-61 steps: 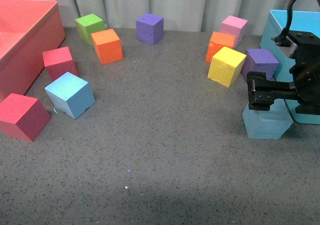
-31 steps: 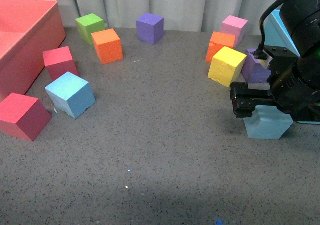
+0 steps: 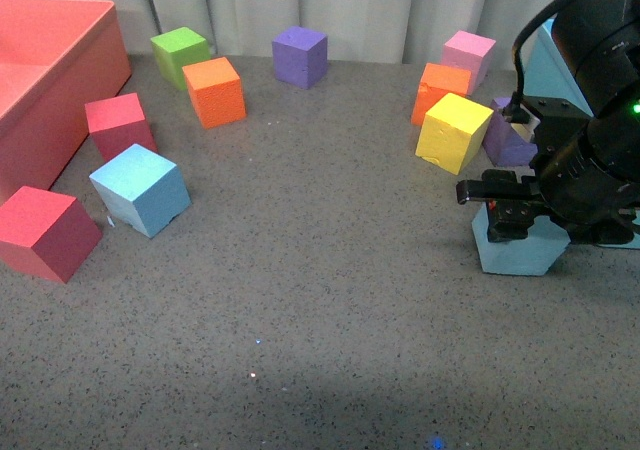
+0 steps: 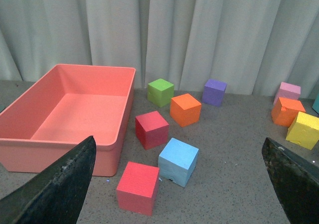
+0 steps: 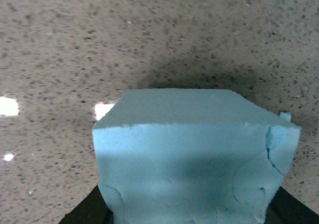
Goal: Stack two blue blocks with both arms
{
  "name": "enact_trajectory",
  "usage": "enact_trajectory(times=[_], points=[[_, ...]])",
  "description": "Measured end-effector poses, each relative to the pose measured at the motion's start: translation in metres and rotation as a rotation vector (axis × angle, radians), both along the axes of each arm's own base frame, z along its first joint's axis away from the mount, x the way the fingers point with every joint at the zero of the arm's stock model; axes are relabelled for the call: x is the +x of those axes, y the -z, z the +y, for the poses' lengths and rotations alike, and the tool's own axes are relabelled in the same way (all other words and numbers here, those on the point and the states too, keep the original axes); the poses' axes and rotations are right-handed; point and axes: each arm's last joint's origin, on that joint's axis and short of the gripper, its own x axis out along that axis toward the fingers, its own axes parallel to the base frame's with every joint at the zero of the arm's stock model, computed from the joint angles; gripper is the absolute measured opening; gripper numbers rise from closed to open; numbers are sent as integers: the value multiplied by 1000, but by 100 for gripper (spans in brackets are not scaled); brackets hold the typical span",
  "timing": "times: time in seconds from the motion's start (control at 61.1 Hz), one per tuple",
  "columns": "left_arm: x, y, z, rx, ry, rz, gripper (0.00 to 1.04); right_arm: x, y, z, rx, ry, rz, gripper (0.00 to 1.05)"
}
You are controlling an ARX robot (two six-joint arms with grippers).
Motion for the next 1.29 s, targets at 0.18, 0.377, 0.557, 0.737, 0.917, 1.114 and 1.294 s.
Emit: enact_trajectory(times=[0.18,0.377,0.557,0.737,0.917,1.114,1.294], points=[[0,0,0,0,0,0,98,6,-20,30,32,-79,-40,44],[0,0,0,0,0,0,98,15,-30,68,57,-136,-60,44],[0,0,0,0,0,0,98,19,-27,101,65,-173,-39,43],[0,0,0,0,0,0,98,23,-23,134,79,-183,-15,43],[0,0,0,0,0,0,98,24,-21,154,74,-153,-4,43],[0,0,0,0,0,0,98,21,-38,148,114,-97,-61,96],[0,0,0,0,0,0,98,14,-82,137,121,-145,-219,95]])
